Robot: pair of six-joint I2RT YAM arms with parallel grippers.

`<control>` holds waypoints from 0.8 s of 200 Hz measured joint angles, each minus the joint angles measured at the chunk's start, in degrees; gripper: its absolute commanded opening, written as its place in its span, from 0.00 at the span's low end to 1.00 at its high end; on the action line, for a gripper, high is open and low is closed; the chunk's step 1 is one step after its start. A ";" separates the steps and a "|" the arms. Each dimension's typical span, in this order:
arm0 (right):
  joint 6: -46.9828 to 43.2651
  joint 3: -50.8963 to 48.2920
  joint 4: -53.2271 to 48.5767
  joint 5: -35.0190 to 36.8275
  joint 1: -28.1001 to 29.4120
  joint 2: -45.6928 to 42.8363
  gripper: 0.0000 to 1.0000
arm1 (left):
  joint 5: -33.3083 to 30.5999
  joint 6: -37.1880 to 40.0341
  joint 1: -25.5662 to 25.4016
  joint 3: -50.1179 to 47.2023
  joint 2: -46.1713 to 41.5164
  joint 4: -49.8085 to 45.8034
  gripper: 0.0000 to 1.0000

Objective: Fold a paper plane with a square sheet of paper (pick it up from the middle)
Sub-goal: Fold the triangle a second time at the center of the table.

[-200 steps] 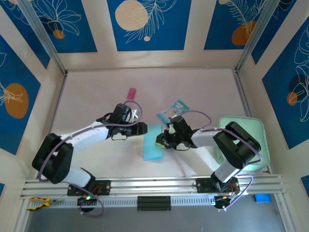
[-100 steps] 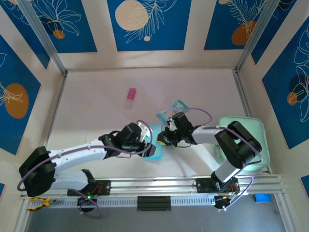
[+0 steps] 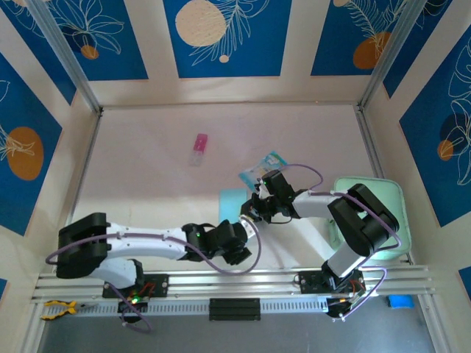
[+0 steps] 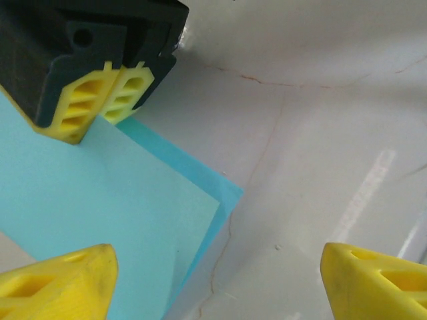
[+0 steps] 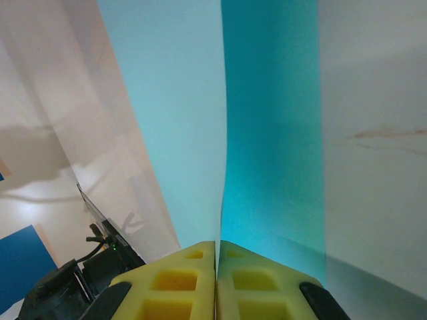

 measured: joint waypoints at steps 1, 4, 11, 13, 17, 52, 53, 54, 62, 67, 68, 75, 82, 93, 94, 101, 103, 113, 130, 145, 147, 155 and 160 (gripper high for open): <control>0.00 0.00 0.00 0.00 0.00 0.00 0.09 | -0.13 0.00 -0.02 0.04 0.07 0.02 0.80; 0.00 0.00 0.00 0.00 0.00 0.00 0.09 | -0.90 0.11 -0.20 0.28 0.55 0.02 0.81; 0.00 0.00 0.00 0.00 0.00 0.00 0.10 | -2.12 0.46 -0.44 0.68 1.25 -0.04 0.81; 0.02 0.00 0.00 0.00 0.00 0.00 0.09 | -2.54 0.61 -0.52 0.81 1.44 -0.02 0.81; 0.02 0.00 0.00 0.00 0.00 0.00 0.09 | -3.21 0.90 -0.61 0.98 1.79 -0.02 0.81; 0.02 0.00 0.00 0.00 0.00 0.00 0.10 | -6.58 2.19 -0.63 1.92 3.39 0.00 0.77; 0.02 0.00 0.00 0.00 0.00 0.00 0.10 | -6.60 2.25 -0.63 1.92 3.41 0.00 0.76; 0.02 0.00 0.00 0.00 0.00 0.00 0.10 | -6.64 2.40 -0.63 1.95 3.48 -0.02 0.76; 0.02 0.00 0.00 0.00 0.00 0.00 0.10 | -6.88 2.56 -0.63 1.97 3.78 -0.02 0.74; 0.02 0.00 0.00 0.00 0.00 0.00 0.10 | -7.02 2.69 -0.63 1.99 3.93 -0.04 0.71; 0.02 0.00 0.00 0.00 0.00 0.00 0.10 | -7.04 2.78 -0.63 1.97 4.00 -0.02 0.71; 0.02 0.00 0.00 0.00 0.00 0.00 0.10 | -7.19 2.86 -0.63 1.97 4.26 -0.04 0.66; 0.02 0.00 0.00 0.00 0.00 0.00 0.10 | -7.28 2.84 -0.63 1.97 4.48 -0.04 0.60; 0.02 0.00 0.00 0.00 0.00 -0.02 0.11 | -7.58 3.23 -0.63 1.97 4.70 -0.07 0.52; 0.02 0.00 0.00 0.00 0.00 0.00 0.11 | -7.63 3.17 -0.63 1.97 4.74 -0.11 0.51; 0.02 0.00 0.00 0.00 0.00 -0.02 0.12 | -7.76 3.19 -0.63 1.99 4.74 -0.17 0.46; 0.02 0.00 0.00 0.00 0.00 -0.02 0.12 | -7.85 2.71 -0.63 1.97 4.74 -0.20 0.45; 0.02 0.00 0.00 -0.02 0.00 -0.02 0.13 | -8.22 3.06 -0.63 1.97 4.74 -0.33 0.38; 0.02 0.00 -0.02 -0.20 0.00 -0.02 0.15 | -8.50 2.27 -0.63 1.99 4.74 -0.48 0.23; 0.00 0.00 -0.07 -0.15 0.00 -0.20 0.18 | -8.48 2.45 -0.63 1.97 4.74 -0.48 0.14; 0.02 0.00 -0.07 -0.17 0.00 -0.20 0.19 | -8.46 2.78 -0.63 1.99 4.74 -0.55 0.13; 0.00 -0.02 -0.31 -0.13 0.00 -0.52 0.22 | -8.44 2.43 -0.63 1.99 4.70 -0.61 0.09; -0.04 -0.04 -0.57 0.04 0.00 -0.87 0.23 | -8.39 2.51 -0.59 1.97 4.63 -0.66 0.06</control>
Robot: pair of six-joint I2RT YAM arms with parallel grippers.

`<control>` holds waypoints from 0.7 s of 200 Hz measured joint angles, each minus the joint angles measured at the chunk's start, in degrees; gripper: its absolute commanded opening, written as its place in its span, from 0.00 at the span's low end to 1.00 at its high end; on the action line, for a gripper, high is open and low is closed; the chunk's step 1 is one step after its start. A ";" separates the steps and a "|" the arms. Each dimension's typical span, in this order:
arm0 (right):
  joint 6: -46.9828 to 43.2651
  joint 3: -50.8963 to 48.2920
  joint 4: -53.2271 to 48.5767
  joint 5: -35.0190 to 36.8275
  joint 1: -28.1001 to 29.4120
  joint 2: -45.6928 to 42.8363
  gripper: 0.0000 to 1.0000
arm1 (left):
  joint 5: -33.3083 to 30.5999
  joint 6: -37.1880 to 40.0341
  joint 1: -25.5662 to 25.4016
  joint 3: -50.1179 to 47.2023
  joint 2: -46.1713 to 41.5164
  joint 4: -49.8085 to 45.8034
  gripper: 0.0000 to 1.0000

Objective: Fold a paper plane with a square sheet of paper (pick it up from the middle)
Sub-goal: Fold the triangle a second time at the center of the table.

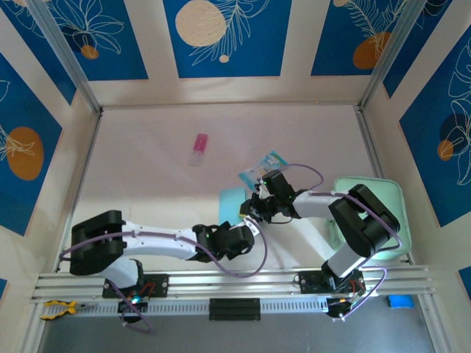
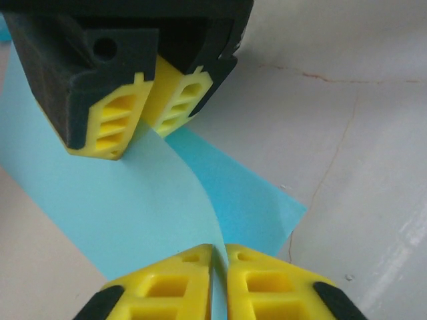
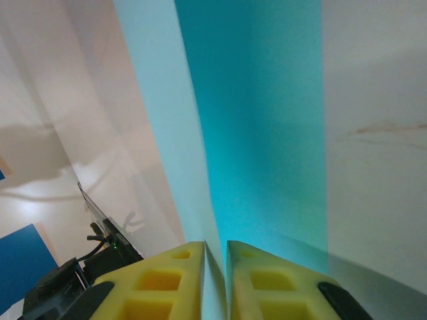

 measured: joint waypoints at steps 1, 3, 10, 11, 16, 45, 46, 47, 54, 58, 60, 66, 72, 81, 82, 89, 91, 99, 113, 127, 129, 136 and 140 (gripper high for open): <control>0.04 0.00 -0.07 0.00 0.00 -0.13 0.23 | 0.02 -0.02 0.00 0.00 0.00 -0.02 0.06; 0.04 0.00 -0.28 0.11 0.00 -0.33 0.24 | 0.15 -0.39 0.02 0.00 -0.04 -0.04 0.05; 0.04 -0.02 -0.85 0.28 0.00 -1.03 0.28 | 0.52 -0.63 0.31 0.00 -0.28 -0.11 0.02; 0.07 -0.02 -1.09 0.48 0.00 -1.22 0.28 | 0.63 -0.74 0.37 0.00 -0.33 -0.11 0.02; -0.11 -0.04 -1.62 0.72 0.00 -1.97 0.31 | 1.38 -1.01 0.81 0.00 -0.66 -0.24 0.00; -0.28 -0.96 -7.48 5.64 0.00 -9.31 0.39 | 10.05 -3.37 5.35 -0.02 -4.55 -0.07 0.00; -0.35 -1.01 -7.65 5.84 0.00 -9.53 0.39 | 10.32 -3.45 5.51 -0.02 -4.66 0.00 0.00; -0.39 -1.07 -7.78 5.99 0.00 -9.77 0.39 | 10.95 -3.65 5.84 -0.04 -4.90 0.04 0.00; -0.37 -1.73 -9.31 7.30 -0.07 -12.26 0.40 | 13.44 -4.61 7.32 -0.17 -6.05 0.57 0.00; -0.37 -2.10 -10.34 8.00 -0.13 -13.73 0.40 | 14.64 -5.07 8.02 -0.28 -6.60 0.87 0.00; -0.37 -2.32 -10.80 8.44 -0.20 -14.43 0.40 | 15.39 -5.40 8.44 -0.35 -6.88 1.14 0.00; -0.35 -2.80 -12.17 9.35 -0.35 -16.37 0.40 | 17.29 -6.19 9.35 -0.57 -7.58 1.64 0.00; -0.39 -3.28 -13.55 10.12 -0.55 -18.12 0.40 | 19.19 -7.15 10.45 -0.83 -8.11 2.34 0.00; -0.42 -4.00 -15.52 11.32 -0.98 -20.68 0.40 | 21.73 -8.31 11.56 -1.25 -8.44 3.30 0.00; -0.42 -4.07 -15.67 11.41 -1.01 -20.83 0.40 | 22.12 -8.46 11.74 -1.31 -8.46 3.41 0.00; -0.44 -4.57 -17.05 12.11 -1.27 -22.49 0.40 | 24.06 -9.33 12.39 -1.66 -8.46 3.98 0.00; -0.46 -4.68 -17.49 12.28 -1.31 -22.99 0.40 | 24.61 -9.64 12.55 -1.77 -8.46 4.15 0.00; -0.57 -5.29 -18.51 12.70 -1.53 -24.48 0.39 | 26.56 -10.64 13.18 -2.12 -8.37 4.42 0.00; -0.55 -6.58 -19.80 13.33 -1.51 -26.71 0.36 | 29.29 -12.28 13.92 -2.69 -8.22 4.96 0.00; -0.20 -8.15 -19.96 13.40 -1.11 -28.33 0.28 | 31.06 -13.68 14.32 -2.91 -8.20 5.11 0.00; 0.04 -8.44 -19.91 13.38 -1.05 -28.50 0.27 | 31.21 -13.88 14.38 -2.93 -8.20 5.11 0.00; 0.50 -9.25 -19.82 13.33 -0.57 -28.96 0.22 | 31.76 -14.49 14.49 -2.95 -8.20 5.22 0.00; 0.66 -9.68 -19.69 13.38 -0.22 -29.09 0.21 | 31.93 -14.78 14.56 -3.02 -8.20 5.35 0.00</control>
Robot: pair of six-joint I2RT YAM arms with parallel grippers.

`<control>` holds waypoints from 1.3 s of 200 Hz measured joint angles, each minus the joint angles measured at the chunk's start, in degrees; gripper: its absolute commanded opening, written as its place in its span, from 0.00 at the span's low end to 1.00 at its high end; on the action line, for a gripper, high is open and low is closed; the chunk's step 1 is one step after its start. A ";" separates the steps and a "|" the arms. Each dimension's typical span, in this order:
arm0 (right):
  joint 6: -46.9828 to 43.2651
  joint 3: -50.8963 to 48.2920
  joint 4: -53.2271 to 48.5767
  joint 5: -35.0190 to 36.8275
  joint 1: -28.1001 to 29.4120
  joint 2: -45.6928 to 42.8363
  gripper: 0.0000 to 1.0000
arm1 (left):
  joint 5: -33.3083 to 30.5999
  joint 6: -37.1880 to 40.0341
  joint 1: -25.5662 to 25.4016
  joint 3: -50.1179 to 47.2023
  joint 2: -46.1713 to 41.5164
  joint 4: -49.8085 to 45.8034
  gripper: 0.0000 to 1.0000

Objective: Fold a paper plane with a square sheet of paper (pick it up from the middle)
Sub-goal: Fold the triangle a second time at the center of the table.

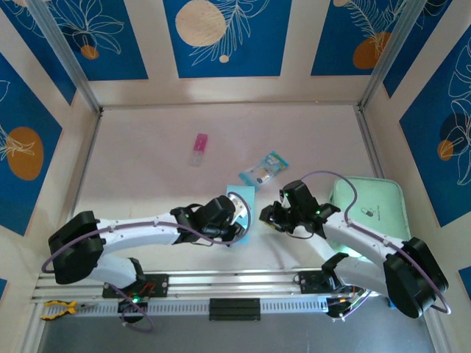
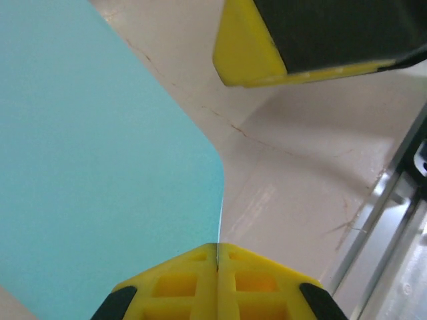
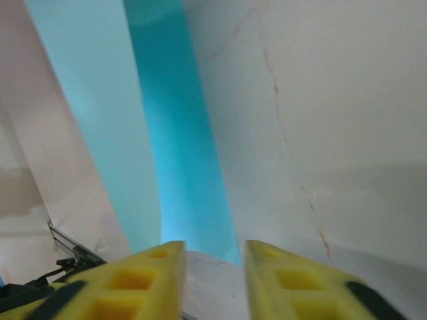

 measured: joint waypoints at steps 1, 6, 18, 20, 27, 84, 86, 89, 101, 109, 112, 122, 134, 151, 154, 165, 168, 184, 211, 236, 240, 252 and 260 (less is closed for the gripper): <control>0.15 -0.09 0.09 -0.02 0.07 -0.02 0.20 | 0.02 -0.04 0.02 0.00 0.00 0.02 0.00; 0.37 -0.61 0.55 -0.04 0.59 -0.02 0.18 | 0.11 -0.31 0.20 -0.11 0.00 0.13 0.00; 1.49 -1.68 1.73 -0.15 1.84 0.15 0.13 | 0.31 -0.92 0.46 -0.48 0.00 0.50 0.00; 1.70 -1.88 1.92 -0.15 2.14 0.26 0.12 | 0.33 -0.98 0.55 -0.55 0.00 0.50 0.00; 2.40 -2.32 2.95 -0.24 3.02 0.63 0.10 | 0.35 -1.40 0.90 -0.79 0.00 0.46 0.00; 4.83 -1.25 10.29 0.20 9.88 9.33 0.03 | -2.25 -2.34 4.09 -1.97 -0.02 -1.11 0.00; 4.83 -1.07 10.45 0.22 10.10 9.77 0.03 | -2.27 -2.47 4.13 -2.01 -0.02 -1.11 0.00; 4.87 -0.76 10.51 0.24 10.45 10.34 0.03 | -2.36 -2.47 4.24 -2.10 -0.02 -1.14 0.00; 5.03 0.48 11.23 0.63 11.58 12.59 0.02 | -2.40 -2.91 4.33 -2.36 -0.02 -1.16 0.00; 5.05 1.31 11.58 0.85 12.24 13.99 0.02 | -2.40 -3.06 4.33 -2.43 0.02 -1.16 0.00; 5.05 1.60 11.67 0.94 12.41 14.45 0.02 | -2.40 -3.08 4.33 -2.47 0.04 -1.16 0.00; 5.05 2.54 11.91 1.25 13.07 16.02 0.02 | -2.40 -3.13 4.33 -2.51 0.04 -1.16 0.00; 5.03 3.43 12.24 1.55 13.64 17.81 0.02 | -2.40 -3.26 4.33 -2.51 0.04 -1.14 0.00; 5.01 4.66 11.87 2.05 14.16 20.04 0.02 | -2.36 -3.30 4.44 -2.51 0.04 -1.14 0.01; 4.94 4.90 11.58 2.19 14.16 20.44 0.02 | -2.34 -3.30 4.48 -2.51 0.04 -1.14 0.02; 4.63 5.70 10.56 2.73 14.40 21.59 0.02 | -1.88 -3.28 4.72 -2.51 0.13 -1.09 0.09; 4.59 5.90 10.27 2.89 14.45 21.86 0.02 | -1.75 -3.26 4.79 -2.51 0.20 -1.07 0.11; 4.31 6.38 9.11 3.34 14.47 22.51 0.02 | -0.48 -2.95 5.18 -2.51 1.03 -0.98 0.17; 3.52 6.64 8.48 3.45 14.47 22.51 0.02 | 1.86 -1.99 5.51 -2.51 3.04 -1.01 0.20; 2.84 6.80 8.09 3.41 14.36 22.51 0.02 | 3.28 -1.46 5.55 -2.45 4.15 -1.03 0.21; 2.75 6.80 8.07 3.41 14.34 22.51 0.02 | 3.43 -1.36 5.55 -2.40 4.22 -1.03 0.21; 2.60 6.80 8.04 3.39 14.21 22.51 0.02 | 3.82 -1.29 5.55 -2.19 4.42 -1.05 0.21; 2.56 6.80 8.04 3.37 14.10 22.51 0.02 | 4.11 -1.20 5.57 -2.01 4.46 -1.05 0.21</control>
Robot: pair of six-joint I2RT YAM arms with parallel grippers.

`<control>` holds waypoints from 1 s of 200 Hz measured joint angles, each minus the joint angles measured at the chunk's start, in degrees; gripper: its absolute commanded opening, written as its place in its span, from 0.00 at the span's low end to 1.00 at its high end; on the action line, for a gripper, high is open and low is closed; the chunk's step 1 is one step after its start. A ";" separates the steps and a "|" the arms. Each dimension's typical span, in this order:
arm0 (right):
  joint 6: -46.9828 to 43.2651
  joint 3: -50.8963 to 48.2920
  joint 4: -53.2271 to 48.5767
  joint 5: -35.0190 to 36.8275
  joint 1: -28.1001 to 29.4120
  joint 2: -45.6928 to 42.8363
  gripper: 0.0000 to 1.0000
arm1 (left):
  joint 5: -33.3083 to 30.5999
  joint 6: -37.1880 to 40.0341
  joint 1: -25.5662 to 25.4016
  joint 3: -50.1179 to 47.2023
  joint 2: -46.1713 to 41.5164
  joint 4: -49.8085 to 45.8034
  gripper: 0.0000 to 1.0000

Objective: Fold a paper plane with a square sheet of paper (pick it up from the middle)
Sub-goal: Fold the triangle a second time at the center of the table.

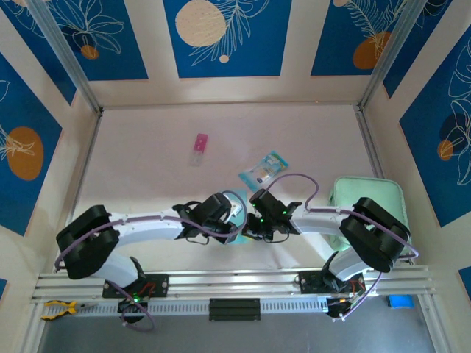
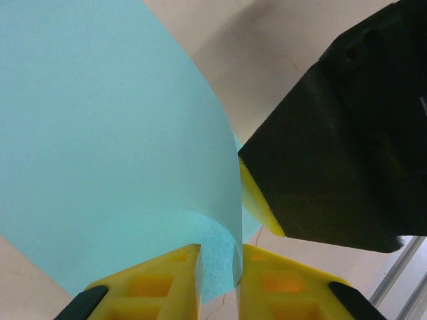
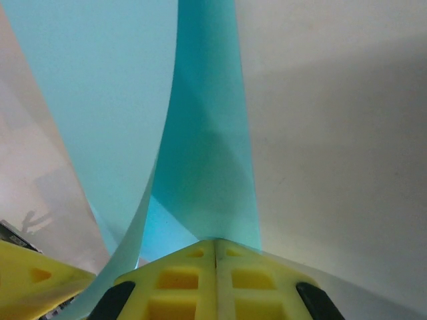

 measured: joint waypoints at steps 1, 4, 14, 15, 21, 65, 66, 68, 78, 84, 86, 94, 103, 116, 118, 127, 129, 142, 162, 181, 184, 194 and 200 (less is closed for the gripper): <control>-0.02 0.00 0.00 0.00 0.00 0.00 0.02 | 0.00 0.07 0.00 0.04 0.00 0.00 0.21; -0.09 0.00 0.00 0.00 -0.02 0.00 0.02 | 0.02 0.11 0.00 0.09 0.00 0.00 0.21; -0.17 0.00 -0.02 -0.02 -0.07 0.00 0.02 | 0.22 0.35 0.11 0.22 0.00 0.04 0.21; -0.17 0.00 0.00 -0.02 -0.07 0.00 0.02 | 0.24 0.37 0.11 0.22 0.00 0.04 0.21; -0.37 0.00 -0.02 -0.07 -0.07 0.00 0.02 | 0.28 0.55 0.15 0.28 0.00 0.04 0.19; -0.90 0.50 -1.33 -0.15 -0.39 0.00 0.02 | 0.42 1.29 0.66 0.44 0.00 0.11 0.00; -0.92 0.52 -1.36 -0.15 -0.39 0.00 0.02 | 0.44 1.25 0.68 0.44 0.00 0.11 0.00; -1.07 0.61 -1.64 -0.15 -0.39 0.02 0.02 | 0.44 1.36 0.72 0.44 0.00 0.11 0.00; -1.46 1.09 -2.75 0.02 -0.39 0.09 0.02 | 0.44 1.31 0.83 0.44 0.00 0.13 0.00; -1.84 1.42 -3.41 0.09 -0.39 0.15 0.02 | 0.44 1.20 0.85 0.44 0.00 0.20 0.00; -1.92 1.55 -3.69 0.17 -0.39 0.20 0.02 | 0.44 1.20 0.90 0.44 0.00 0.22 0.00; -2.60 2.14 -4.87 0.28 -0.42 0.44 0.02 | 0.46 1.09 0.96 0.44 0.00 0.28 0.00; -3.34 2.91 -6.21 0.39 -0.52 0.74 0.02 | 0.66 0.66 1.01 0.44 0.00 0.44 0.00; -4.61 4.09 -8.61 0.85 -0.79 1.03 0.02 | 1.09 -0.22 1.01 0.44 0.09 1.01 0.00; -4.74 4.26 -9.01 0.94 -0.85 1.07 0.02 | 1.14 -0.35 1.01 0.42 0.09 1.14 0.00; -5.51 4.85 -10.34 1.20 -1.11 1.18 0.02 | 1.55 -0.81 1.03 0.44 0.22 1.68 0.00; -5.75 4.98 -10.60 1.29 -1.18 1.18 0.02 | 1.73 -1.01 1.03 0.42 0.26 1.90 0.00; -6.54 5.51 -12.09 1.57 -1.36 1.16 0.03 | 2.40 -1.99 1.05 0.42 0.74 2.91 0.00; -7.26 5.68 -12.83 1.55 -1.51 1.05 0.03 | 3.21 -3.43 1.07 0.42 1.44 3.76 0.00; -7.13 5.66 -12.07 1.22 -1.51 0.02 0.03 | 3.41 -4.39 1.07 0.42 1.77 4.46 0.00; -6.97 5.64 -11.65 1.14 -1.51 -0.20 0.03 | 3.43 -4.57 1.07 0.42 1.81 4.59 0.00; -6.51 5.44 -9.68 0.66 -1.49 -0.92 0.03 | 3.41 -4.81 1.09 0.42 1.81 4.63 0.00; -6.03 5.33 -8.57 0.28 -1.46 -1.18 0.03 | 3.41 -4.87 1.09 0.42 1.81 4.61 0.00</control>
